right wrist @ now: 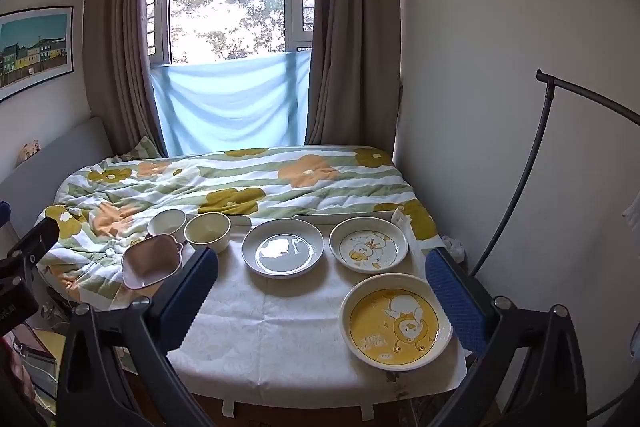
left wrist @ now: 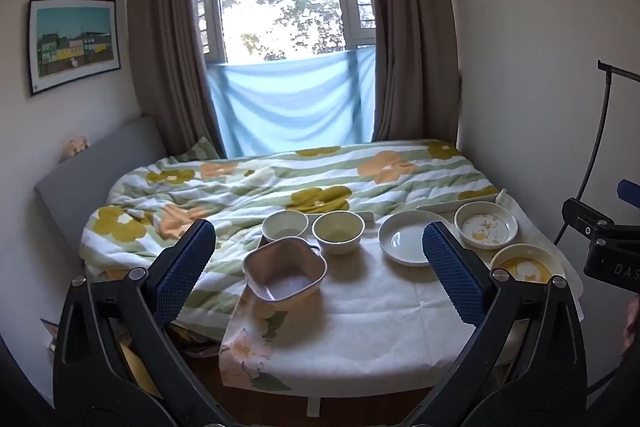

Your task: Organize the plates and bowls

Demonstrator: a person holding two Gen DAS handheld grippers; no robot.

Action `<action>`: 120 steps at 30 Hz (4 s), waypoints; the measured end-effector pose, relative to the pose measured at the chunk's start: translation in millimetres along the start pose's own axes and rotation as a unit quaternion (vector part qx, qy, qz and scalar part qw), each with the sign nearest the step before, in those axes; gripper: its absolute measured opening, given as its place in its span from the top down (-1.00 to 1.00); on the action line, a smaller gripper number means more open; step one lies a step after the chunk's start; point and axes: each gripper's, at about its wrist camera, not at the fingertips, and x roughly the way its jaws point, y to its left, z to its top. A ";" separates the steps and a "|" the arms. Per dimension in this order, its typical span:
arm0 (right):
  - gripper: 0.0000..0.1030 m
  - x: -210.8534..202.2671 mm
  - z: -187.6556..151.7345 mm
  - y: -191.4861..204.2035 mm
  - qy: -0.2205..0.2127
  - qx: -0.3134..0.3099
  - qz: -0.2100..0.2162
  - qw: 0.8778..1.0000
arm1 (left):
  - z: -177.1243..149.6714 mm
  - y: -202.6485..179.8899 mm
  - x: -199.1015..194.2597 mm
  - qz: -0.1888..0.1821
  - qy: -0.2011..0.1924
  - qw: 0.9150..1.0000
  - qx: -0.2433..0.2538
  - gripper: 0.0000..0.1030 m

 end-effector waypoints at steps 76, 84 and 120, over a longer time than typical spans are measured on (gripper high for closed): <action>-0.99 1.0 -5.8 6.5 0.006 -0.014 0.003 1.000 | -4.2 -3.6 5.1 -0.005 0.018 1.000 -0.005 -0.99; -0.99 1.6 -5.9 5.6 0.008 -0.012 0.003 1.000 | -3.3 -2.1 6.5 -0.011 0.022 1.000 -0.002 -0.99; -0.12 182.1 -166.3 -220.1 0.234 0.317 0.003 0.919 | -119.4 -310.5 327.3 -0.398 0.389 0.813 0.173 -0.30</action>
